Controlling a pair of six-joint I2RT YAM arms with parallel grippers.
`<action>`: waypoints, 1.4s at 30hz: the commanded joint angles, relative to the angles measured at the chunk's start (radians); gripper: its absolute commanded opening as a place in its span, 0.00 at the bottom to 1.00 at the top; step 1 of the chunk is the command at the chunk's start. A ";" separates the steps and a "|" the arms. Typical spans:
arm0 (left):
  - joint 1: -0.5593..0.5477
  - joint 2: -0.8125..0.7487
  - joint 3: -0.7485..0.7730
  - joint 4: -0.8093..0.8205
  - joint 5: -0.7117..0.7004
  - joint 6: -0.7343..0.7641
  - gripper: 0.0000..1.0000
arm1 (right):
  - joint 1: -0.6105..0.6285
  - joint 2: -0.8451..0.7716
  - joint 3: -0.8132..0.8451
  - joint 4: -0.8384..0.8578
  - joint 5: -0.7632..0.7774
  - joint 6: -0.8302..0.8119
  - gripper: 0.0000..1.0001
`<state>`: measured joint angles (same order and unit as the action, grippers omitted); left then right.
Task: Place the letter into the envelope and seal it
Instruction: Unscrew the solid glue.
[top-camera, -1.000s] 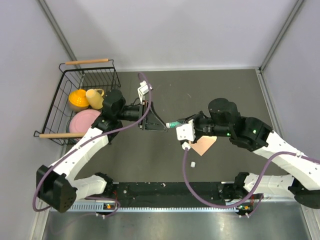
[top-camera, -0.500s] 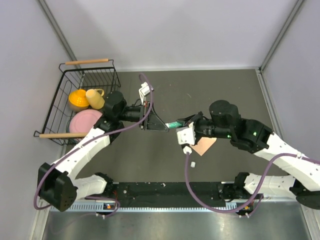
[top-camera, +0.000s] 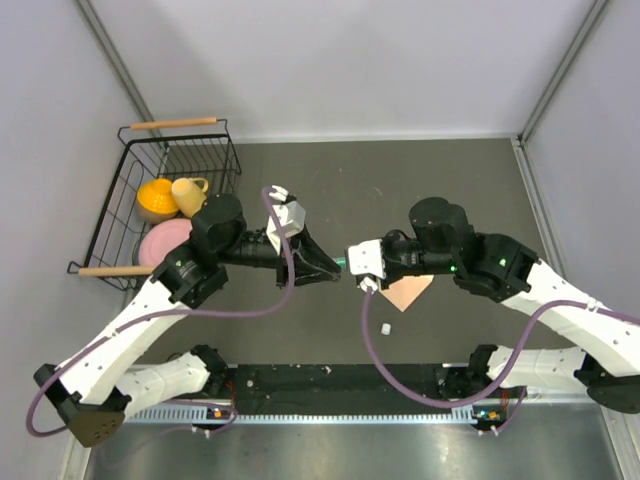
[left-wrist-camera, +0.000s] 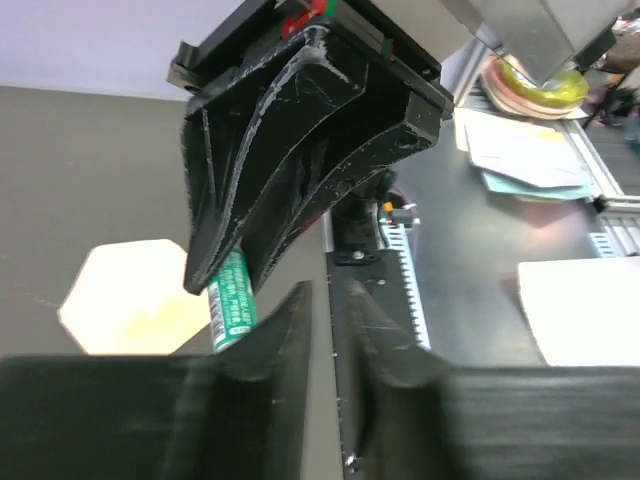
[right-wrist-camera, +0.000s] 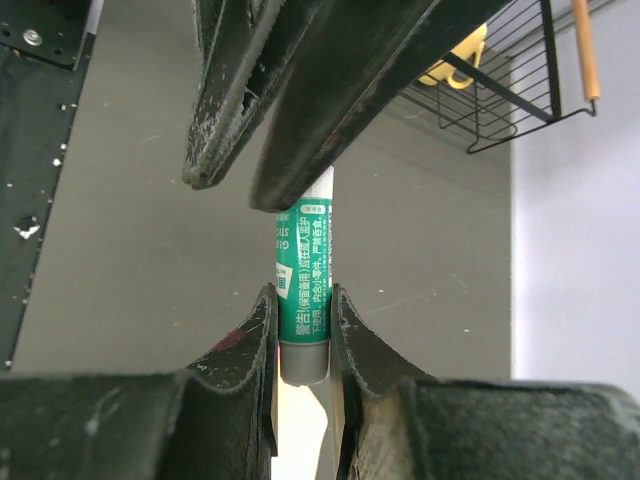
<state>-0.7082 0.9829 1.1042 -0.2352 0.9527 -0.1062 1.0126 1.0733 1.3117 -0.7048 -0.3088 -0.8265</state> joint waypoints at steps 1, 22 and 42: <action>-0.013 -0.016 0.040 -0.208 -0.146 0.294 0.36 | 0.007 -0.006 0.049 -0.004 -0.033 0.107 0.00; 0.148 0.123 0.003 -0.037 0.178 -0.309 0.65 | 0.044 -0.015 0.037 0.008 0.085 -0.120 0.00; 0.098 0.105 -0.001 -0.029 0.117 -0.213 0.06 | 0.069 0.019 0.081 -0.025 0.028 0.016 0.00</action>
<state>-0.5835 1.1191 1.0786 -0.2760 1.0939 -0.4072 1.0664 1.0660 1.3224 -0.7391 -0.2188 -0.9176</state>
